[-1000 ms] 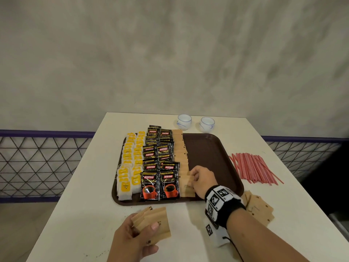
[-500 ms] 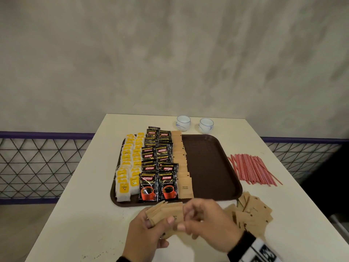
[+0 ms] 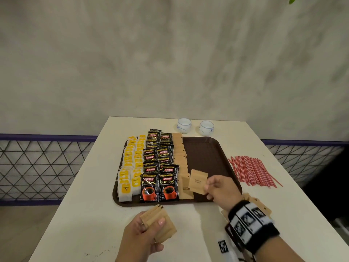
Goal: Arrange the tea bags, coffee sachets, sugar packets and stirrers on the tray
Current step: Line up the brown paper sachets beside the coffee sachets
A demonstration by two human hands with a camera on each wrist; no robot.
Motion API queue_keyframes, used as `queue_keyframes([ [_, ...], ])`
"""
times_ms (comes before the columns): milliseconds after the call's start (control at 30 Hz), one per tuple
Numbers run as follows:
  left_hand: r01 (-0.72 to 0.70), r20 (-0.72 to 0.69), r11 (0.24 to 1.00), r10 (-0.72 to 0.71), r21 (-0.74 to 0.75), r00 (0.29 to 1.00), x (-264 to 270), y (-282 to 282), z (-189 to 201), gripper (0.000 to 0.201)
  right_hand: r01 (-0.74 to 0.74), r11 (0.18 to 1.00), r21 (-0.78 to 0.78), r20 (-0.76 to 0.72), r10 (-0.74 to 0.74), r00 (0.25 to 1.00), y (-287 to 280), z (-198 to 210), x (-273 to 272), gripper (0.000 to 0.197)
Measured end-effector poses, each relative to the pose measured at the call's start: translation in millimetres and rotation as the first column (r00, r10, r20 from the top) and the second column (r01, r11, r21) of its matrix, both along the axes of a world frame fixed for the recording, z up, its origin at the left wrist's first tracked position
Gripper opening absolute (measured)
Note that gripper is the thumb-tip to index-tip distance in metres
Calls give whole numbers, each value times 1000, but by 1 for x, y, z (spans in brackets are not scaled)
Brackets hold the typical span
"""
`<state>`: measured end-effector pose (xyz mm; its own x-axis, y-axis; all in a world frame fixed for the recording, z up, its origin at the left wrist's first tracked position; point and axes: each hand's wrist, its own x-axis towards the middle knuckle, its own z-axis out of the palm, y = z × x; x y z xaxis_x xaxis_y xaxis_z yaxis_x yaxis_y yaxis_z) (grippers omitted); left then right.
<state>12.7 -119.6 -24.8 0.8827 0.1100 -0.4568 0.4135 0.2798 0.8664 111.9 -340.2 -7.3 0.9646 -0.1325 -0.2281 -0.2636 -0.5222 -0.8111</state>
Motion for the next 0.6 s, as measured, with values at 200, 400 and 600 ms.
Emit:
queue_keyframes([
  [200,-23,-7,999,23,26,1000,-7,4,4,21,-65,968,-244,-139,31,990,20,-21,33,16],
  [400,-32,-7,997,32,77,999,-9,5,8,20,-77,942,-325,-176,20,984,26,-26,31,10],
  [600,19,4,999,-19,-45,1000,-7,-8,9,22,-141,969,-204,30,150,988,20,3,-17,10],
])
